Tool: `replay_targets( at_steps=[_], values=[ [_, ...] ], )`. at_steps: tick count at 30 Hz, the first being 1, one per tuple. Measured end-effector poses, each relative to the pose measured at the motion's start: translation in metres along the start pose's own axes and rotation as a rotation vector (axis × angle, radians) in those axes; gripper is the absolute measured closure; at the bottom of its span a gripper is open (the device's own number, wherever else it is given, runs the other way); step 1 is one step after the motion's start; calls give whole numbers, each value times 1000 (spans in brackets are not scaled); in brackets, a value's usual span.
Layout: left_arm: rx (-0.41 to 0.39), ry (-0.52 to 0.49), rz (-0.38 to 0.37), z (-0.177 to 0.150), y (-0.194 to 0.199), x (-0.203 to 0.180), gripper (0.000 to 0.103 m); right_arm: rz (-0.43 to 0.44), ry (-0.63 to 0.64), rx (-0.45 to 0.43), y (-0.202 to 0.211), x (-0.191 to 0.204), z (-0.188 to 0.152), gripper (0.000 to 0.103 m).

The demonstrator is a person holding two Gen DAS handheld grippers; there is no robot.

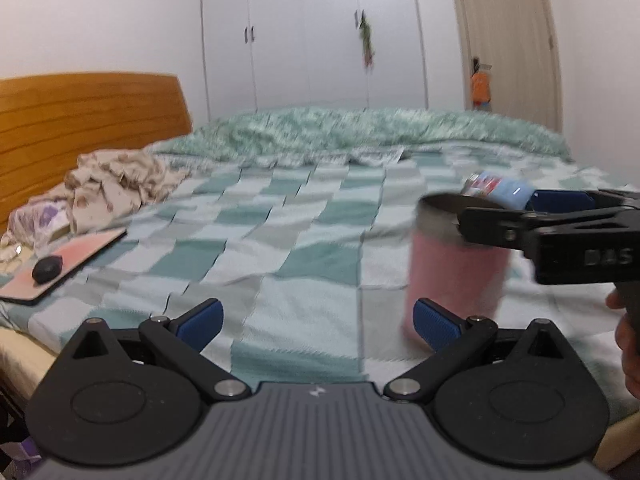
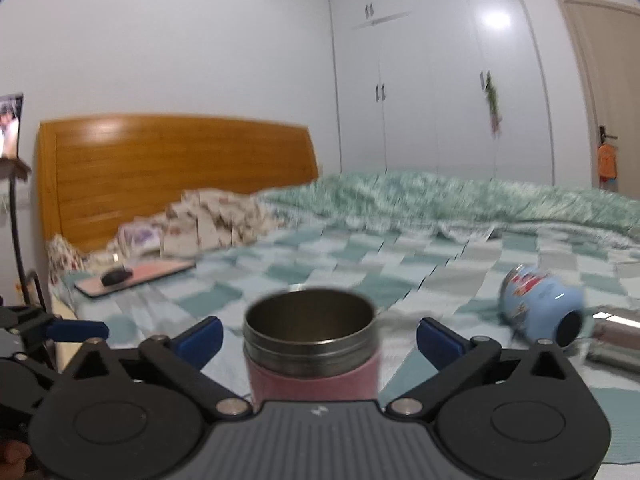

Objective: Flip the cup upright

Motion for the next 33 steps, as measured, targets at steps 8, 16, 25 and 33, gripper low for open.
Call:
replay_targets(
  at_steps=[8,16,25,33],
  values=[
    [-120,5,-142,15,61,-62,0,-159,32,-74,131,-31,5,0],
    [-149,28,-209,-12,84,-117,0,-376,14,-23,228,-71,-40,0],
    [-167,6,-168,-51,82,-144,0,-542,-19,10,270,-107,-93,0],
    [-196,-20,-120,-67,84,-151,0,-573,-11,-18,277,-111,-110,0]
  ],
)
Point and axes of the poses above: each gripper's, at about its wrist camera, not at the fingertips, and y roughly against the way its jaws point, x to its left, z to its top, the point moved 7 cm from there along -y, roughly the way its jaws point, and after that the axes turned 1 degree about x, right-handed, at the moved point
